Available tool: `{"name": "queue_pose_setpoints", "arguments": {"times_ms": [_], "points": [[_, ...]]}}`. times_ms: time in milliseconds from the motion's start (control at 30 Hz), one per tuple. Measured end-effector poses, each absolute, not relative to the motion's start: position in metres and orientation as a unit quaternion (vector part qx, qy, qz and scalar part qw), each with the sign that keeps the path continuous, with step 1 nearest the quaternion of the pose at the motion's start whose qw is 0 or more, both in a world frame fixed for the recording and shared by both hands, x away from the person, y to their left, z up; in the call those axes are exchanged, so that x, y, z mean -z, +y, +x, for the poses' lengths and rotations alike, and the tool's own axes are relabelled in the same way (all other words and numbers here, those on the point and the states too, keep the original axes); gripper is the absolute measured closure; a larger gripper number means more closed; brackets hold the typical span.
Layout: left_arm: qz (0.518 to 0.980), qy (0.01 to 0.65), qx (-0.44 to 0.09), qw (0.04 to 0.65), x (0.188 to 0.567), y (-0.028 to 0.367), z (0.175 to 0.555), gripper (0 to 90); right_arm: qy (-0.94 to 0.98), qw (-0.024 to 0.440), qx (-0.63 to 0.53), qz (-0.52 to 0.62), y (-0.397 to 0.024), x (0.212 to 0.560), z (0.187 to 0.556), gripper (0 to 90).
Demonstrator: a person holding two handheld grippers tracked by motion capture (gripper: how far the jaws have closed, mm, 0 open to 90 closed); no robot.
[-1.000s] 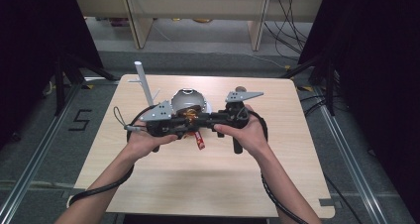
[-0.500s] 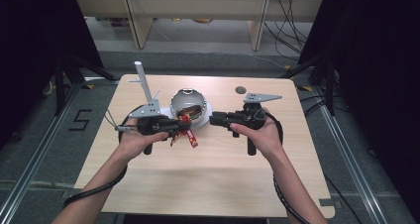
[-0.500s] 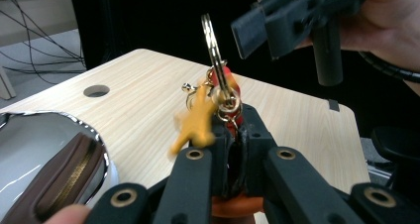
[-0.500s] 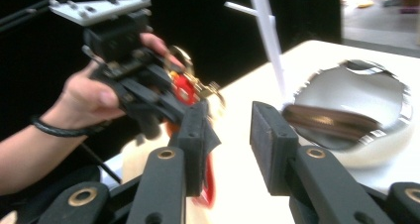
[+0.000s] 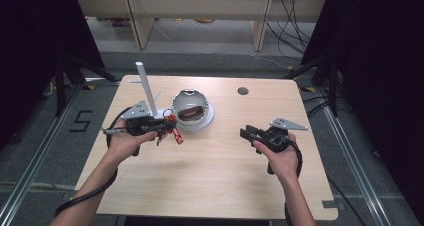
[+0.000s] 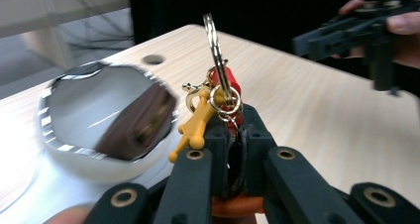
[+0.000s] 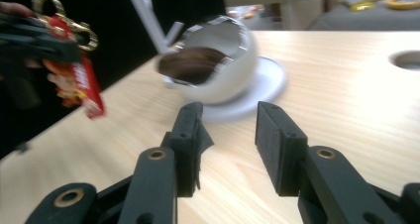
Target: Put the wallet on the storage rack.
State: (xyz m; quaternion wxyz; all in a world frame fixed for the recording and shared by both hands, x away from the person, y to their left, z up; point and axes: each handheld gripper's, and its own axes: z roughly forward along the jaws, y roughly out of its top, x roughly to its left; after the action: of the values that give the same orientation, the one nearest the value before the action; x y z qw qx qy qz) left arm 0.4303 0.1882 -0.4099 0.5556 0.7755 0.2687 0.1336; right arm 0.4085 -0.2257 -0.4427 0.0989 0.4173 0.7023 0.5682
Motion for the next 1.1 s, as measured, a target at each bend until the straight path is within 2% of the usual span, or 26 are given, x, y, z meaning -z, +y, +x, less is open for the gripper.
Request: {"name": "queue_pose_setpoints", "arguments": {"times_ms": [67,167,267,367,400,433,600,900,933,1100], "points": [[0.774,0.281,-0.148,0.548,0.41,0.192,0.432,84.0,0.696,0.118,-0.567,0.424,-0.233,0.449,0.407,63.3],[0.765,0.297,-0.163,0.548,0.409,0.196,0.433,84.1,0.686,0.11,-0.564,0.445,-0.24,0.452,0.404,62.9],[0.757,0.311,-0.189,0.543,0.408,0.2,0.434,84.1,0.683,0.137,-0.564,0.445,-0.247,0.455,0.405,62.8],[0.746,0.323,-0.202,0.546,0.407,0.205,0.434,84.1,0.679,0.135,-0.558,0.458,-0.249,0.456,0.401,62.4],[0.742,0.33,-0.212,0.543,0.406,0.207,0.434,84.1,0.68,0.15,-0.556,0.455,-0.25,0.459,0.402,62.4],[0.738,0.335,-0.218,0.544,0.406,0.209,0.434,84.1,0.674,0.139,-0.551,0.472,-0.25,0.459,0.398,62.3],[0.719,0.375,-0.262,0.523,0.403,0.225,0.434,84.1,0.675,0.166,-0.536,0.479,-0.257,0.467,0.398,62.2],[0.684,0.445,-0.295,0.497,0.397,0.255,0.444,84.1,0.676,0.167,-0.538,0.474,-0.258,0.467,0.398,61.9],[0.681,0.454,-0.298,0.493,0.397,0.258,0.446,84.1,0.671,0.154,-0.543,0.48,-0.256,0.467,0.397,61.8],[0.681,0.483,-0.309,0.456,0.396,0.271,0.462,84.1,0.676,0.159,-0.542,0.473,-0.256,0.468,0.399,61.8]]}}
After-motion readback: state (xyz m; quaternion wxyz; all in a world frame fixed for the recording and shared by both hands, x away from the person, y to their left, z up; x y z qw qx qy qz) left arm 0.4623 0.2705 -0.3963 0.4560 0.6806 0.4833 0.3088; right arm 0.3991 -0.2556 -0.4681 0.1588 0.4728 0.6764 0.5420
